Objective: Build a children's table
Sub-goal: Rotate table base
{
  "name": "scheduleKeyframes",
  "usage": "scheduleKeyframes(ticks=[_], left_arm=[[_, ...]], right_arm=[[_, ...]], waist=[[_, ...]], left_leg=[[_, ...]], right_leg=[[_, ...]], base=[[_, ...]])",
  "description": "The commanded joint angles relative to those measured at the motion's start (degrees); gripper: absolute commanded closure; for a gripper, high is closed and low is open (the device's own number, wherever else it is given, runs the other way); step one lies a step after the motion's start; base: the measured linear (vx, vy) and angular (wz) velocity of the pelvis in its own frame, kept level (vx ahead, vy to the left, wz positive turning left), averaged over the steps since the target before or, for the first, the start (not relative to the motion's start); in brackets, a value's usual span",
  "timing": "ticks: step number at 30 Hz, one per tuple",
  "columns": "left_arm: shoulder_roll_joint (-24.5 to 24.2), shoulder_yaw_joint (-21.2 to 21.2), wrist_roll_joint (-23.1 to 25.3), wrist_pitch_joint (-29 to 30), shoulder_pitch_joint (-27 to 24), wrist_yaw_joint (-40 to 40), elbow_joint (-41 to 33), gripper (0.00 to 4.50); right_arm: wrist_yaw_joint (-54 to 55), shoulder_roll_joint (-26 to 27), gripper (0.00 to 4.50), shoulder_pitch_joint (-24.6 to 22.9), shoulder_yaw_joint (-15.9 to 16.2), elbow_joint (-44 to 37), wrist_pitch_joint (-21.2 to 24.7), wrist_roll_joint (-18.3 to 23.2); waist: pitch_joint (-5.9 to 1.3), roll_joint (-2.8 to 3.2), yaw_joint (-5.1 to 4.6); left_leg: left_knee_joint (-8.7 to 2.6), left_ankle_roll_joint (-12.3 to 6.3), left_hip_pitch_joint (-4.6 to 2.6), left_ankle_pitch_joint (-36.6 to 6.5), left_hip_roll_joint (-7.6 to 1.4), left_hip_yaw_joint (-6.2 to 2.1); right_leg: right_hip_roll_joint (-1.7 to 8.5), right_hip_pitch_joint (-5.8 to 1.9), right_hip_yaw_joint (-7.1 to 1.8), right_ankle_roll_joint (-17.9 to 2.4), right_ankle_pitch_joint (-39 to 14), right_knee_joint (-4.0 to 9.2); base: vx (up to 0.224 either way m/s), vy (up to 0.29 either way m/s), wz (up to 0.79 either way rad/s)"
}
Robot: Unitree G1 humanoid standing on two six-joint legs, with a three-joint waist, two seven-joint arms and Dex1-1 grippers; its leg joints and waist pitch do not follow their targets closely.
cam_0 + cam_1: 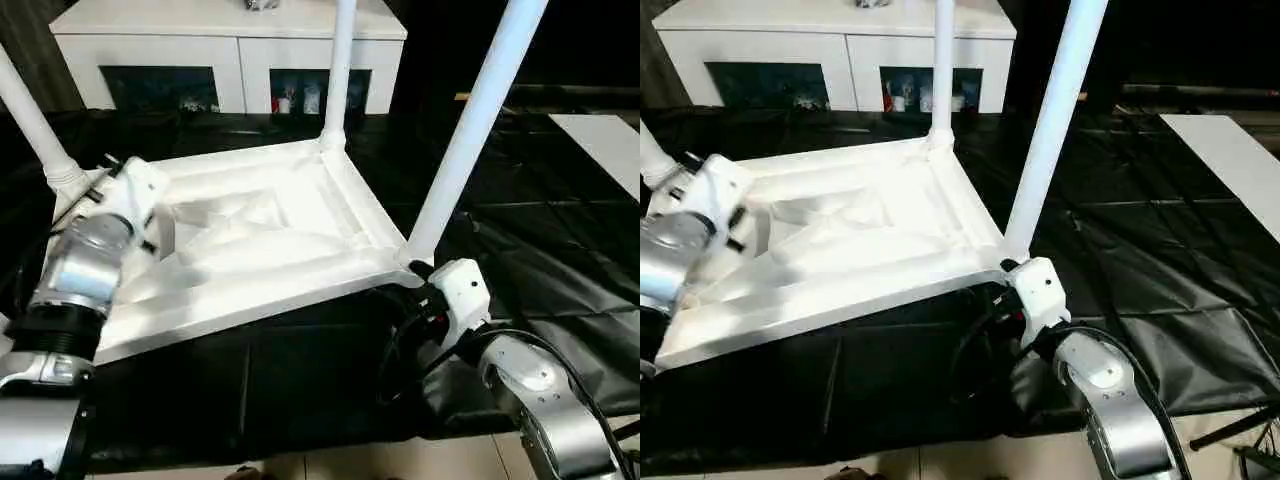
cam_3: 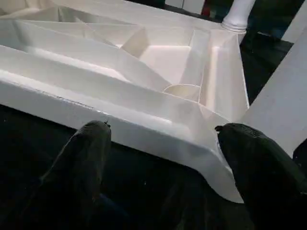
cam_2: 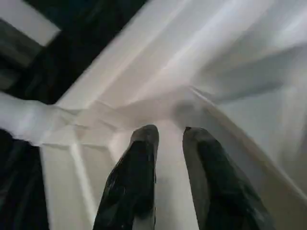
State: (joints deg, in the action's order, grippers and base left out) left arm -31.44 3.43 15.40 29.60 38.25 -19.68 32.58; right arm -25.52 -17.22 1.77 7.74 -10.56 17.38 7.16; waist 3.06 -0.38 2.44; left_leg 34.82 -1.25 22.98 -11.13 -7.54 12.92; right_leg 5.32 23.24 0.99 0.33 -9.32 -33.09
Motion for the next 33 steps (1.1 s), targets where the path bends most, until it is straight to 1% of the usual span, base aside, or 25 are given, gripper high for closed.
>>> scheduleKeyframes(ticks=[1,3,5,6,7,8,9,11,13,14,15,16,18,19,20,21,23,26,27,28,29,30,31,32,33], left_arm=[[0.5,1.4,-0.8,1.0,0.1,-2.7,1.0,3.34],[0.7,1.9,-0.9,1.3,0.2,-3.5,1.3,3.34],[1.1,3.5,-0.2,1.4,0.6,-5.1,3.8,3.34],[1.1,3.9,0.1,1.4,0.7,-5.4,4.4,3.34],[1.2,4.0,0.1,1.5,0.7,-5.7,4.9,3.34],[1.4,4.4,0.2,1.3,0.9,-6.1,6.0,3.34],[1.5,4.6,0.2,1.2,1.1,-6.4,6.8,3.34],[2.2,5.2,0.5,0.3,1.6,-6.5,10.0,3.34],[2.5,4.9,0.3,-0.7,1.9,-6.0,11.1,3.34],[3.1,4.1,-0.7,-1.9,2.4,-4.9,12.1,3.34],[3.1,4.1,-0.7,-1.9,2.4,-4.9,12.1,3.34],[4.2,3.1,-1.8,-4.9,3.3,-4.0,13.3,3.34],[4.9,2.8,-2.0,-6.7,4.2,-3.4,14.7,3.34],[5.6,2.9,-1.9,-7.8,4.9,-3.0,16.0,3.34],[5.6,2.9,-1.9,-7.8,4.9,-3.0,16.0,3.34],[5.6,2.9,-1.9,-7.8,4.9,-3.0,16.0,3.34],[5.6,2.9,-1.9,-7.8,4.9,-3.0,16.0,3.34],[5.6,2.9,-1.9,-7.8,4.9,-3.0,16.0,3.34],[6.1,3.0,-1.8,-8.6,5.5,-2.7,16.9,3.34],[8.2,3.3,-1.7,-11.5,7.5,-1.6,20.0,3.34],[11.3,3.6,-1.6,-15.4,10.4,0.2,24.0,3.34],[12.0,3.6,-1.5,-16.2,11.0,0.7,24.9,3.34],[14.3,3.7,-1.6,-18.8,13.0,1.8,27.3,3.34],[15.9,3.9,-1.4,-20.6,14.3,2.9,28.7,3.34],[16.2,3.9,-1.4,-21.1,14.6,3.1,29.0,3.34]], right_arm=[[-0.3,-0.5,0.59,0.3,-0.2,-1.6,0.7,0.7],[-0.3,-0.5,0.59,0.3,-0.2,-1.6,0.7,0.6],[-0.3,-0.5,0.59,0.4,-0.3,-1.7,0.8,0.4],[-0.3,-0.5,0.59,0.4,-0.3,-1.7,0.8,0.4],[-0.3,-0.4,0.59,0.4,-0.2,-1.8,0.8,0.4],[-0.3,-0.4,0.59,0.4,-0.2,-1.9,0.9,0.3],[-0.3,-0.4,0.59,0.4,-0.2,-1.9,1.0,0.2],[-0.1,-0.4,0.59,0.4,-0.2,-2.2,1.0,0.1],[-0.1,-0.4,0.59,0.4,-0.2,-2.3,1.1,0.0],[0.0,-0.4,0.59,0.3,-0.3,-2.5,1.1,0.0],[0.0,-0.4,0.59,0.3,-0.3,-2.5,1.1,0.0],[0.4,-0.4,0.59,0.2,-0.5,-2.6,1.1,-0.2],[0.6,-0.3,0.59,0.2,-0.5,-2.6,1.2,-0.3],[0.7,-0.2,0.59,0.3,-0.5,-2.7,1.3,-0.3],[0.7,-0.2,0.59,0.3,-0.5,-2.7,1.3,-0.3],[0.7,-0.2,0.59,0.3,-0.5,-2.7,1.3,-0.3],[0.7,-0.2,0.59,0.3,-0.5,-2.7,1.3,-0.3],[0.7,-0.2,0.59,0.3,-0.5,-2.7,1.3,-0.3],[0.7,-0.1,0.59,0.3,-0.5,-2.7,1.3,-0.3],[1.1,0.2,0.59,0.3,-0.2,-2.9,1.6,-0.5],[1.6,0.8,0.59,0.3,0.2,-3.3,1.9,-0.7],[1.7,0.9,0.59,0.3,0.3,-3.3,2.0,-0.7],[2.1,1.2,0.59,0.2,0.6,-3.6,2.2,-0.9],[2.3,1.5,0.59,0.3,0.8,-3.7,2.4,-1.0],[2.4,1.5,0.59,0.3,0.9,-3.7,2.4,-1.0]], waist=[[-3.62,0.37,-0.04],[-3.63,0.34,-0.08],[-3.71,0.35,-0.09],[-3.74,0.47,-0.12],[-3.74,0.47,-0.20],[-3.73,0.52,-0.17],[-3.70,0.53,-0.17],[-3.74,0.50,-0.15],[-3.70,0.51,-0.16],[-3.62,0.52,-0.17],[-3.61,0.48,-0.19],[-3.60,0.47,-0.13],[-3.61,0.48,0.06],[-3.55,0.36,0.23],[-3.54,0.47,0.54],[-3.51,0.47,0.64],[-3.56,0.48,0.65],[-3.59,0.41,0.66],[-3.60,0.38,0.69],[-3.57,0.28,0.70],[-3.61,0.43,0.80],[-3.59,0.40,1.02],[-3.50,0.48,1.53],[-3.41,0.40,2.10],[-3.46,0.39,2.34]], left_leg=[[-5.77,2.88,-2.64,-18.0,-5.34,-3.72],[-5.69,2.59,-2.58,-17.5,-5.31,-3.70],[-5.59,1.92,-2.51,-16.5,-5.25,-3.65],[-5.59,1.82,-2.50,-16.3,-5.26,-3.67],[-5.59,1.61,-2.50,-16.1,-5.27,-3.67],[-5.55,1.50,-2.68,-16.4,-5.27,-3.62],[-5.61,1.55,-2.60,-16.5,-5.30,-3.63],[-5.57,1.62,-2.68,-16.6,-5.29,-3.62],[-5.60,1.63,-2.59,-17.2,-5.28,-3.68],[-5.70,1.86,-2.68,-18.1,-5.34,-3.70],[-5.68,2.03,-2.76,-18.6,-5.32,-3.68],[-5.66,2.21,-2.80,-19.2,-5.32,-3.73],[-5.64,2.49,-3.06,-20.1,-5.39,-3.68],[-5.60,2.45,-3.25,-20.4,-5.31,-3.57],[-5.68,2.87,-3.49,-20.9,-5.45,-3.58],[-5.70,2.99,-3.46,-20.9,-5.45,-3.60],[-5.96,3.50,-3.10,-20.5,-5.51,-3.78],[-5.93,3.60,-3.05,-20.5,-5.47,-3.79],[-5.85,3.48,-3.07,-20.4,-5.40,-3.73],[-5.83,3.33,-3.05,-20.4,-5.38,-3.72],[-5.56,3.22,-3.30,-20.6,-5.14,-3.51],[-5.52,3.16,-3.69,-21.3,-5.19,-3.43],[-5.23,3.40,-4.50,-23.0,-5.08,-3.10],[-5.30,3.88,-4.89,-24.1,-5.38,-3.09],[-5.35,4.10,-4.88,-24.0,-5.44,-3.12]], right_leg=[[3.35,-0.92,-1.66,-9.6,-11.9,2.96],[3.42,-0.97,-1.69,-9.8,-11.7,2.95],[3.36,-1.05,-1.66,-10.1,-10.8,2.88],[3.35,-1.06,-1.67,-10.1,-10.5,2.84],[3.30,-1.11,-1.63,-10.3,-9.9,2.85],[3.29,-0.98,-1.63,-10.5,-10.0,2.92],[3.29,-1.07,-1.63,-10.6,-10.0,2.90],[3.28,-1.04,-1.62,-10.7,-9.9,2.87],[3.32,-1.11,-1.64,-10.6,-10.6,2.96],[3.34,-1.00,-1.63,-10.5,-11.6,3.09],[3.34,-0.94,-1.64,-10.4,-12.2,3.14],[3.41,-0.92,-1.65,-10.3,-13.0,3.26],[3.44,-0.72,-1.71,-10.0,-13.9,3.44],[3.31,-0.45,-1.73,-9.7,-14.6,3.61],[3.32,-0.33,-1.76,-9.5,-14.9,3.59],[3.32,-0.31,-1.77,-9.3,-14.9,3.59],[3.29,-0.60,-1.66,-8.9,-14.0,3.28],[3.47,-0.64,-1.70,-8.6,-14.3,3.29],[3.47,-0.58,-1.73,-8.5,-14.4,3.38],[3.49,-0.58,-1.75,-8.5,-14.6,3.46],[3.31,-0.29,-1.74,-8.4,-15.1,3.72],[3.33,-0.01,-1.82,-8.3,-15.8,4.01],[3.18,0.70,-1.94,-8.1,-17.1,4.51],[3.16,0.90,-2.04,-8.1,-17.0,4.65],[3.14,0.81,-2.01,-8.2,-16.4,4.49]], base=[[0.000,0.000,0.00],[0.000,0.000,0.00],[0.000,0.000,0.00],[0.000,0.000,0.00],[0.000,0.000,0.00],[0.000,0.000,0.00],[0.000,0.000,0.00],[0.000,0.000,0.00],[0.000,0.000,0.00],[0.000,0.000,0.00],[0.000,0.000,0.00],[0.000,0.000,0.00],[0.000,0.000,0.00],[0.000,0.000,0.00],[0.000,0.000,0.00],[0.000,0.000,0.00],[0.000,0.000,0.00],[0.000,0.000,0.00],[0.000,0.000,0.00],[0.000,0.000,0.00],[0.000,0.000,0.00],[0.000,0.000,0.00],[0.000,0.000,0.00],[-0.034,-0.004,0.24],[-0.012,0.007,0.21]])
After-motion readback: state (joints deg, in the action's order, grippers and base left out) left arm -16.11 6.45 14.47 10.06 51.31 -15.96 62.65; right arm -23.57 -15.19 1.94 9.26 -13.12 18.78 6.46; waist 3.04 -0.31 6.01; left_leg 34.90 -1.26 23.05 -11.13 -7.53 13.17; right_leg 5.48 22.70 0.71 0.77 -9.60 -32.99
